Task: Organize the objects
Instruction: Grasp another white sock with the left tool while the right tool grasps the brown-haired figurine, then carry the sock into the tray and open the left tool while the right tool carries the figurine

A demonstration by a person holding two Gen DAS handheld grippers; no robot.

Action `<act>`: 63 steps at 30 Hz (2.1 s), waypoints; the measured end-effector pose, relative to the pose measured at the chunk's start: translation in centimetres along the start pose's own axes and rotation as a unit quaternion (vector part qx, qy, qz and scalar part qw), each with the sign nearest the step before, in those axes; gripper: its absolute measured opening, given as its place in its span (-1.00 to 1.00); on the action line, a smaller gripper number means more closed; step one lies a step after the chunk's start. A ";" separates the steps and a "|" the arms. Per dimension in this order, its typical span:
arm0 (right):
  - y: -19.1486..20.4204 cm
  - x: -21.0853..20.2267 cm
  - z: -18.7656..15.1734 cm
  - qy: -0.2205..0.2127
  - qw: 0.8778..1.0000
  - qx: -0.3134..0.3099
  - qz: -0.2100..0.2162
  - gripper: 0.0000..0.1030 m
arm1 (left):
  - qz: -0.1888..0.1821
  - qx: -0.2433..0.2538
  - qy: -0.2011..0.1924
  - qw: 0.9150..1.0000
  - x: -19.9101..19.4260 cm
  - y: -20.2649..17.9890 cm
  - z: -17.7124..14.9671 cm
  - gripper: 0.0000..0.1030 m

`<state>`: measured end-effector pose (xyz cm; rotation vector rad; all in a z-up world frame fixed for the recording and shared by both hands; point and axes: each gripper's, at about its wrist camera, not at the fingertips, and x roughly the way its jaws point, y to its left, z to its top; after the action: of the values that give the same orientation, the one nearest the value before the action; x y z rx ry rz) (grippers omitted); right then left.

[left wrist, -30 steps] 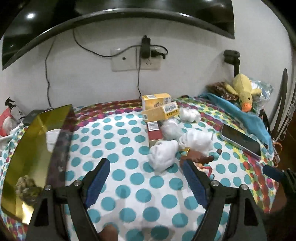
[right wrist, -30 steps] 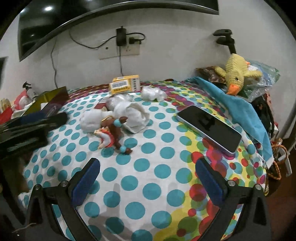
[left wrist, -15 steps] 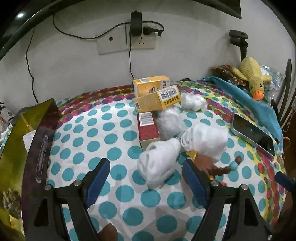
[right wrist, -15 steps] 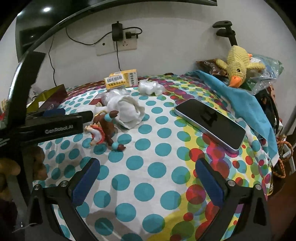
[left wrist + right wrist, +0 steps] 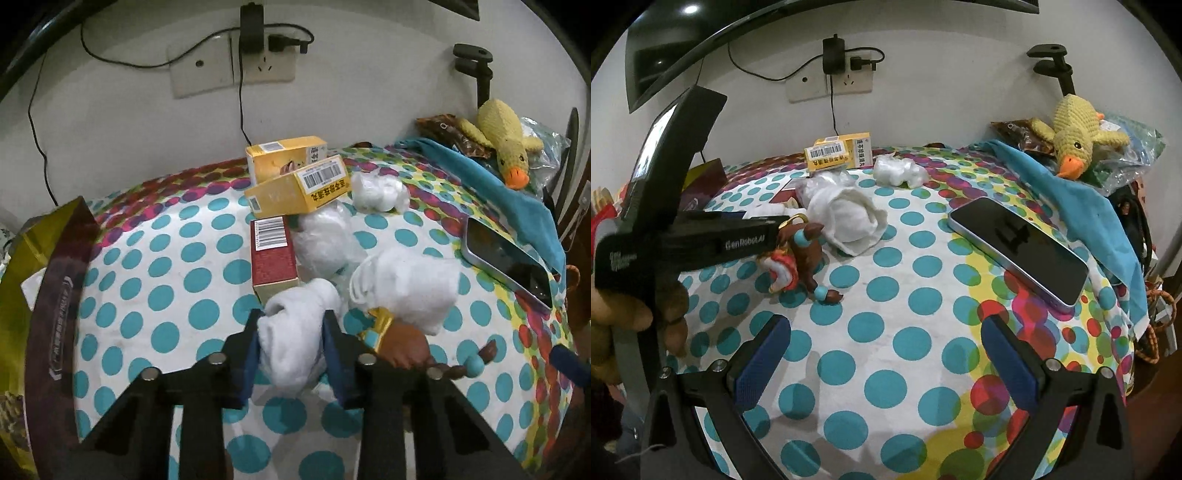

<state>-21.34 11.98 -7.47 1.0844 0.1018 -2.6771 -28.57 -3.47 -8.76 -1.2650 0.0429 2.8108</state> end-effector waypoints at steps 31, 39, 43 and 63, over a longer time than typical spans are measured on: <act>4.8 6.7 3.7 0.070 0.997 -0.024 -0.012 0.35 | 0.055 -0.102 -0.127 0.985 -16.2 10.4 -8.8 -0.45; 5.6 7.0 3.9 0.073 0.997 -0.025 -0.006 -0.02 | 0.057 -0.112 -0.129 0.984 -16.4 10.8 -8.8 -0.45; 6.0 6.4 3.7 0.070 0.997 -0.029 0.004 -0.03 | 0.065 -0.109 -0.132 0.983 -16.5 10.7 -8.8 -0.45; 13.2 -0.2 5.3 0.004 0.994 -0.102 0.050 -0.03 | 0.116 -0.124 -0.134 0.976 -16.7 12.8 -8.9 -0.45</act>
<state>-21.41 -1.58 -3.12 1.0091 0.3071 -2.5091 -11.68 -17.39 -2.13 -0.9595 -0.1896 3.2504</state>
